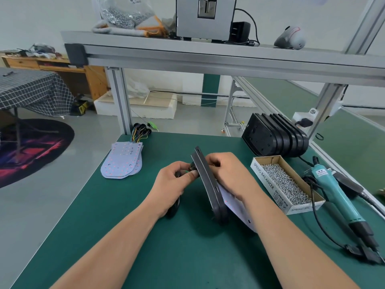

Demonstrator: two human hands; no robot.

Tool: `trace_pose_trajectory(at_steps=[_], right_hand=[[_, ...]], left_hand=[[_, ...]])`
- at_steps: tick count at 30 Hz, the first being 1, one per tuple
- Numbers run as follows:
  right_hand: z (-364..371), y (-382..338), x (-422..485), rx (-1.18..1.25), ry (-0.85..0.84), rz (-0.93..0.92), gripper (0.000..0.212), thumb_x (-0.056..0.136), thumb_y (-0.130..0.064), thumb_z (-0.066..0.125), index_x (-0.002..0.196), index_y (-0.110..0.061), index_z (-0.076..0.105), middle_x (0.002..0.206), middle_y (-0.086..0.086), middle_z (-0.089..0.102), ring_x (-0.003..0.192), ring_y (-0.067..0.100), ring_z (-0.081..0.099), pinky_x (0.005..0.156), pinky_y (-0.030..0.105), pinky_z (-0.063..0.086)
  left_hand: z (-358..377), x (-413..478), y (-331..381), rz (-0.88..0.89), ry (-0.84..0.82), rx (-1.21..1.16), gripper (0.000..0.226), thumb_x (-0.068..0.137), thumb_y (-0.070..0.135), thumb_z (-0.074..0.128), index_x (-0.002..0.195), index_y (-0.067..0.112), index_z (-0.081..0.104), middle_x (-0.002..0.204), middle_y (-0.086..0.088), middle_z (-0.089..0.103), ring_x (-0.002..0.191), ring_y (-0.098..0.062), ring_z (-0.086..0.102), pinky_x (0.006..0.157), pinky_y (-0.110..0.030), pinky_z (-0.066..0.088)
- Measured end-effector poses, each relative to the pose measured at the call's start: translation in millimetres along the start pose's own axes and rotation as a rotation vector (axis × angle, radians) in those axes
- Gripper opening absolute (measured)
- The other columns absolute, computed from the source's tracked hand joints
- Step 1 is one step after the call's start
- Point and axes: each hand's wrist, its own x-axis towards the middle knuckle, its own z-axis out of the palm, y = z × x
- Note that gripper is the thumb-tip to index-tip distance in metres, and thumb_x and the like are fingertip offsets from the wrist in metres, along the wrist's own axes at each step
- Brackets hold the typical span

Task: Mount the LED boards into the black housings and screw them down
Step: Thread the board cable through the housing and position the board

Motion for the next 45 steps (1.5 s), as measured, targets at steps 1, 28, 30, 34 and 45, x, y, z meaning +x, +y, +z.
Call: trace_pose_trajectory(at_steps=[1,28,30,34,45], right_hand=[[1,1,0,0.028,-0.025,0.019,0.014,0.096,-0.015,0.069,0.092,-0.020,0.082,0.077,-0.007,0.076,0.067,0.003,0.063,0.065,0.022,0.047],[-1,6,3,-0.086,0.206,-0.003,0.027,0.094,-0.028,0.074,0.115,-0.036,0.059,0.119,-0.010,0.053,0.073,0.001,0.057,0.079,0.025,0.048],[-2,4,3,-0.124,0.111,-0.094,0.028,0.100,-0.023,0.065,0.125,-0.036,0.064,0.126,-0.012,0.056,0.081,-0.002,0.059,0.084,0.025,0.049],[0,1,5,-0.214,0.134,-0.099,0.007,0.101,-0.023,0.058,0.097,-0.027,0.063,0.089,-0.006,0.068,0.080,0.017,0.062,0.078,0.043,0.054],[-15,11,3,-0.179,0.204,-0.073,0.013,0.099,-0.031,0.056,0.092,-0.020,0.056,0.084,0.003,0.062,0.083,0.025,0.055,0.070,0.027,0.041]], left_hand=[[0,-1,1,0.008,-0.018,0.003,0.031,0.072,0.052,0.083,0.093,0.029,0.079,0.066,-0.001,0.050,0.051,-0.014,0.038,0.047,-0.023,0.033],[-4,2,-3,0.022,-0.062,0.095,0.020,0.097,0.023,0.071,0.103,0.038,0.083,0.079,-0.004,0.066,0.055,-0.013,0.037,0.052,-0.024,0.034],[-1,2,-3,0.022,-0.040,0.121,0.019,0.099,0.023,0.071,0.101,0.037,0.083,0.083,-0.004,0.073,0.054,-0.009,0.040,0.054,-0.024,0.035],[5,1,-4,0.045,0.012,0.216,0.013,0.099,0.027,0.072,0.098,0.031,0.084,0.091,-0.007,0.078,0.069,-0.018,0.060,0.071,-0.038,0.050],[-4,4,-6,-0.016,0.064,0.131,0.023,0.094,0.022,0.066,0.101,0.043,0.071,0.069,0.008,0.063,0.053,-0.013,0.054,0.063,-0.031,0.046]])
